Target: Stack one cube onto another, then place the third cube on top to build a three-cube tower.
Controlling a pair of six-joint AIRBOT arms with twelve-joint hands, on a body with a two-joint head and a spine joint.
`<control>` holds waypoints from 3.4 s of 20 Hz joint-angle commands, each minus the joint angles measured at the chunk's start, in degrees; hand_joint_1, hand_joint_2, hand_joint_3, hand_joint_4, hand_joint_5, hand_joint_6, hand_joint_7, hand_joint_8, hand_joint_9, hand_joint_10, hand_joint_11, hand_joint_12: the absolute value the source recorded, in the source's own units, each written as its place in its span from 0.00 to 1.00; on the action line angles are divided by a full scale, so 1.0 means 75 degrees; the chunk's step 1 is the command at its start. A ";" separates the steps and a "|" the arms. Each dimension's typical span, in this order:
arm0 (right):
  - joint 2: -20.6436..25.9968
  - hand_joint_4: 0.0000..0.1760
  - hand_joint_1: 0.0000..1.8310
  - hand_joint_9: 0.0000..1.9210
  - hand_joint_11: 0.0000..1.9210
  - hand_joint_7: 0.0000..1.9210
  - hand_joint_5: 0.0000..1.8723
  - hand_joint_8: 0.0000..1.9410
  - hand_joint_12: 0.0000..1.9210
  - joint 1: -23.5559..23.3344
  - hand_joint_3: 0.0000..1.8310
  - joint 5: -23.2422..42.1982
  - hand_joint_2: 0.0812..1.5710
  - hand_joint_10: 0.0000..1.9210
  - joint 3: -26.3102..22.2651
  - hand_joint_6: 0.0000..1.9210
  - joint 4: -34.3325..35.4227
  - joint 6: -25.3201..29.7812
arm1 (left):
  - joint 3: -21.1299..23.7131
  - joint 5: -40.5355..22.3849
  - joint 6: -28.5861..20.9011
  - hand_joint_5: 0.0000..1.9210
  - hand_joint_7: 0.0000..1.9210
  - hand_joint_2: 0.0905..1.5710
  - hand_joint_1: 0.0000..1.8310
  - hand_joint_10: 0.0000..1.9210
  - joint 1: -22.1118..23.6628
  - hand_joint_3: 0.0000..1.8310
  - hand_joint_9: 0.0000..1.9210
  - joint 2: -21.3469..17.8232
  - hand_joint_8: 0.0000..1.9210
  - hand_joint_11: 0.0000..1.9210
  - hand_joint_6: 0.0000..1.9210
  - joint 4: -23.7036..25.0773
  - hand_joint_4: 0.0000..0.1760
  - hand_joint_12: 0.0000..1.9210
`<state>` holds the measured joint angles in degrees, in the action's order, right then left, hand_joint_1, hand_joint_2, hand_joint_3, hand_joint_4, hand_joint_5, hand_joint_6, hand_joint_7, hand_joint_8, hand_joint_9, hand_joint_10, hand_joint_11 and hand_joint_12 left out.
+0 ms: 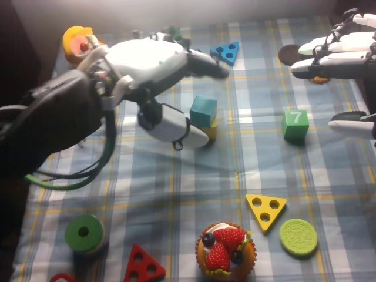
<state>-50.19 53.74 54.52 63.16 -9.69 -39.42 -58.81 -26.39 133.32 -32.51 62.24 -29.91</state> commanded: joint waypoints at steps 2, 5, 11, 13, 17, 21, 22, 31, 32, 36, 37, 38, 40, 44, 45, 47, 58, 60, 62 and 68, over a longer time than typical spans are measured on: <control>-0.0116 0.06 0.43 0.20 0.00 0.20 0.25 0.00 0.58 -0.0191 0.00 0.0543 0.67 0.00 0.0097 0.00 0.0163 0.0032 | 0.0208 -0.1342 -0.0313 0.06 0.11 0.52 0.39 0.00 -0.0067 0.00 0.14 -0.0246 0.00 0.00 0.00 0.0328 1.00 0.18; -0.0498 0.17 0.46 0.23 0.02 0.23 0.26 0.00 0.58 -0.0588 0.00 -0.0289 0.62 0.00 0.0450 0.00 0.0006 0.0032 | 0.1052 -0.2320 -0.0960 0.04 0.05 0.51 0.32 0.00 -0.0667 0.00 0.07 -0.1185 0.00 0.00 0.00 0.0697 1.00 0.09; -0.0984 0.00 0.48 0.27 0.07 0.27 0.31 0.00 0.52 -0.0952 0.00 -0.1486 0.61 0.00 0.0931 0.00 -0.0242 0.0031 | 0.1997 -0.4127 -0.1928 0.03 0.07 0.49 0.33 0.00 -0.1739 0.00 0.10 -0.2165 0.00 0.00 0.00 0.0770 1.00 0.07; -0.1100 0.00 0.48 0.28 0.09 0.29 0.33 0.00 0.52 -0.0956 0.00 -0.1678 0.61 0.01 0.1055 0.01 -0.0241 0.0018 | 0.2036 -0.4195 -0.1930 0.04 0.08 0.49 0.31 0.00 -0.1764 0.00 0.10 -0.2147 0.00 0.00 0.00 0.0770 1.00 0.07; -0.1320 0.00 0.49 0.32 0.11 0.32 0.39 0.00 0.52 -0.1144 0.00 -0.2025 0.60 0.01 0.1239 0.01 -0.0240 -0.0132 | 0.2121 -0.4434 -0.1968 0.03 0.10 0.50 0.30 0.00 -0.1900 0.00 0.13 -0.2178 0.00 0.00 0.00 0.0663 1.00 0.10; -0.1445 0.00 0.49 0.32 0.07 0.33 0.42 0.00 0.57 -0.1279 0.00 -0.2162 0.61 0.00 0.1304 0.00 -0.0240 -0.0261 | 0.2202 -0.4609 -0.1989 0.05 0.11 0.49 0.33 0.00 -0.2037 0.00 0.14 -0.2240 0.00 0.00 0.01 0.0578 1.00 0.09; -0.1456 0.00 0.48 0.31 0.06 0.32 0.42 0.00 0.57 -0.1279 0.00 -0.2162 0.61 0.00 0.1306 0.00 -0.0240 -0.0273 | 0.2202 -0.4619 -0.1992 0.04 0.10 0.49 0.32 0.00 -0.2038 0.00 0.13 -0.2238 0.00 0.00 0.00 0.0563 1.00 0.09; -0.1625 0.00 0.55 0.39 0.09 0.40 0.52 0.01 0.68 -0.1315 0.00 -0.2293 0.61 0.02 0.1457 0.02 -0.0229 -0.0290 | 0.2211 -0.4658 -0.2024 0.05 0.11 0.49 0.35 0.00 -0.2068 0.00 0.13 -0.2215 0.00 0.00 0.00 0.0548 1.00 0.14; -0.1655 0.61 0.56 0.40 0.08 0.41 0.54 0.01 0.72 -0.1327 0.00 -0.2306 0.67 0.03 0.1478 0.38 -0.0229 -0.0290 | 0.2211 -0.4660 -0.2024 0.05 0.11 0.48 0.36 0.00 -0.2071 0.00 0.13 -0.2214 0.00 0.00 0.00 0.0537 1.00 0.13; -0.1697 0.78 0.56 0.42 0.15 0.46 0.52 0.02 0.73 -0.1350 0.00 -0.2338 0.69 0.11 0.1512 0.51 -0.0229 -0.0290 | 0.2210 -0.4666 -0.2024 0.06 0.12 0.48 0.34 0.00 -0.2107 0.00 0.15 -0.2194 0.00 0.00 0.00 0.0485 1.00 0.14; -0.1701 0.78 0.57 0.39 0.17 0.47 0.53 0.02 0.76 -0.1350 0.00 -0.2344 0.68 0.25 0.1519 0.50 -0.0229 -0.0290 | 0.2209 -0.4669 -0.2024 0.06 0.12 0.48 0.35 0.00 -0.2120 0.00 0.14 -0.2188 0.00 0.00 0.00 0.0468 1.00 0.14; -0.1704 0.39 0.58 0.34 0.19 0.49 0.54 0.04 0.79 -0.1353 0.00 -0.2345 0.67 0.42 0.1523 0.48 -0.0229 -0.0290 | 0.2209 -0.4673 -0.2024 0.06 0.12 0.47 0.36 0.00 -0.2130 0.00 0.14 -0.2188 0.00 0.00 0.00 0.0458 1.00 0.12; -0.1705 0.12 0.60 0.29 0.15 0.49 0.56 0.05 0.79 -0.1357 0.00 -0.2345 0.67 0.50 0.1521 0.46 -0.0233 -0.0290 | 0.2207 -0.4677 -0.2024 0.06 0.11 0.48 0.38 0.00 -0.2141 0.00 0.13 -0.2188 0.00 0.00 0.00 0.0447 1.00 0.12; -0.1704 0.00 0.58 0.26 0.13 0.41 0.48 0.04 0.70 -0.1357 0.00 -0.2399 0.57 0.41 0.1507 0.11 -0.0294 -0.0291 | 0.2207 -0.4683 -0.2024 0.06 0.12 0.49 0.36 0.00 -0.2162 0.00 0.14 -0.2184 0.00 0.00 0.00 0.0434 1.00 0.10; -0.1704 0.00 0.60 0.28 0.14 0.41 0.50 0.04 0.70 -0.1357 0.00 -0.2404 0.55 0.39 0.1505 0.05 -0.0304 -0.0291 | 0.2207 -0.4683 -0.2024 0.06 0.12 0.49 0.35 0.00 -0.2162 0.00 0.14 -0.2184 0.00 0.00 0.00 0.0432 1.00 0.12; -0.1705 0.00 0.60 0.31 0.14 0.41 0.52 0.03 0.61 -0.1357 0.00 -0.2409 0.56 0.25 0.1481 0.01 -0.0348 -0.0291 | 0.2204 -0.4683 -0.2024 0.06 0.12 0.49 0.35 0.00 -0.2162 0.00 0.14 -0.2175 0.00 0.00 0.00 0.0430 1.00 0.10; -0.1739 0.00 0.59 0.39 0.13 0.42 0.53 0.00 0.57 -0.1474 0.00 -0.2408 0.56 0.02 0.1391 0.00 -0.0553 -0.0291 | 0.2190 -0.4669 -0.2024 0.07 0.12 0.51 0.35 0.00 -0.2162 0.00 0.14 -0.2147 0.00 0.00 0.00 0.0391 1.00 0.14; -0.1737 0.00 0.58 0.38 0.12 0.41 0.52 0.00 0.60 -0.1491 0.00 -0.2408 0.56 0.01 0.1391 0.00 -0.0569 -0.0291 | 0.2191 -0.4665 -0.2024 0.06 0.12 0.51 0.35 0.00 -0.2167 0.00 0.14 -0.2147 0.00 0.00 0.00 0.0386 1.00 0.14; -0.1731 0.00 0.58 0.37 0.11 0.40 0.51 0.00 0.58 -0.1504 0.00 -0.2408 0.54 0.00 0.1386 0.00 -0.0588 -0.0291 | 0.2190 -0.4665 -0.2024 0.07 0.12 0.51 0.35 0.00 -0.2167 0.00 0.14 -0.2147 0.00 0.00 0.00 0.0385 1.00 0.14; -0.1745 0.00 0.57 0.40 0.13 0.42 0.52 0.00 0.63 -0.1594 0.00 -0.2409 0.56 0.01 0.1386 0.00 -0.0655 -0.0291 | 0.2188 -0.4654 -0.2024 0.07 0.12 0.52 0.33 0.01 -0.2164 0.00 0.16 -0.2130 0.00 0.00 0.00 0.0383 1.00 0.12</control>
<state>-63.02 42.65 30.98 73.65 -15.31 -41.43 -42.33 -54.92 118.43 -49.17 45.98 -28.93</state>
